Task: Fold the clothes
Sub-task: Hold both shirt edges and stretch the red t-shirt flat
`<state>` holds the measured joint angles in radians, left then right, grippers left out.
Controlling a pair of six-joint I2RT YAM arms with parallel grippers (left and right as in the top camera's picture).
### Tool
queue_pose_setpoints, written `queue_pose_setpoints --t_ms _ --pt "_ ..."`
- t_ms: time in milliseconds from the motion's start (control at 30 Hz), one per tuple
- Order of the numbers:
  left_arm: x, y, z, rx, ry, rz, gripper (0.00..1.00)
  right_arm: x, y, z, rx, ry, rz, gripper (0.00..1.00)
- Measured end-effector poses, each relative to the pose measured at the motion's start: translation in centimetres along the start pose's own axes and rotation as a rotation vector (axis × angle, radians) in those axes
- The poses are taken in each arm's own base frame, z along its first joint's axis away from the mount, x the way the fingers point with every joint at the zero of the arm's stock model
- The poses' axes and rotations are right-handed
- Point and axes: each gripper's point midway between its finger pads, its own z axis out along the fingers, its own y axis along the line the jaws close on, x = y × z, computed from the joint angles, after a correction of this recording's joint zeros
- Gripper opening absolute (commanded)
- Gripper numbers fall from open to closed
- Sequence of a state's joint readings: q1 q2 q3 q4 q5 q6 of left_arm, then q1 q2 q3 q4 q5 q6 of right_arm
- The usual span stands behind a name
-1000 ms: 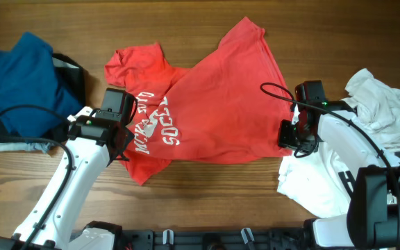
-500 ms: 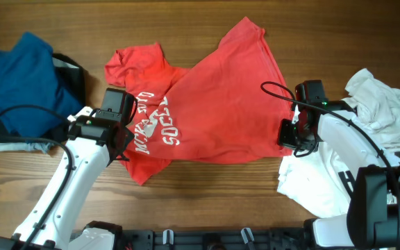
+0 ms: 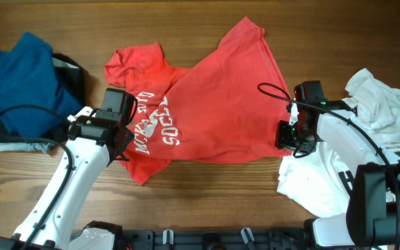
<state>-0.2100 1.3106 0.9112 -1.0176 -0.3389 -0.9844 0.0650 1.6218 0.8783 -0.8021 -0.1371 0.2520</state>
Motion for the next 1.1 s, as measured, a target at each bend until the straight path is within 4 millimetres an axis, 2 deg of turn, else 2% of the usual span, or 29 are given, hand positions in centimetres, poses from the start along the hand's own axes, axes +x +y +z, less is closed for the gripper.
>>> queue_pose_setpoints --t_ms 233,600,1100 --pt "0.0 0.0 0.0 0.0 0.0 0.0 0.04 0.1 -0.2 1.5 0.012 0.036 0.001 0.27" --pt "0.0 0.0 0.0 0.0 0.0 0.0 0.04 0.0 -1.0 1.5 0.065 0.026 0.068 0.04" --pt "0.0 0.0 0.0 0.0 0.0 0.0 0.04 -0.2 -1.4 0.8 0.089 0.001 0.082 0.04"
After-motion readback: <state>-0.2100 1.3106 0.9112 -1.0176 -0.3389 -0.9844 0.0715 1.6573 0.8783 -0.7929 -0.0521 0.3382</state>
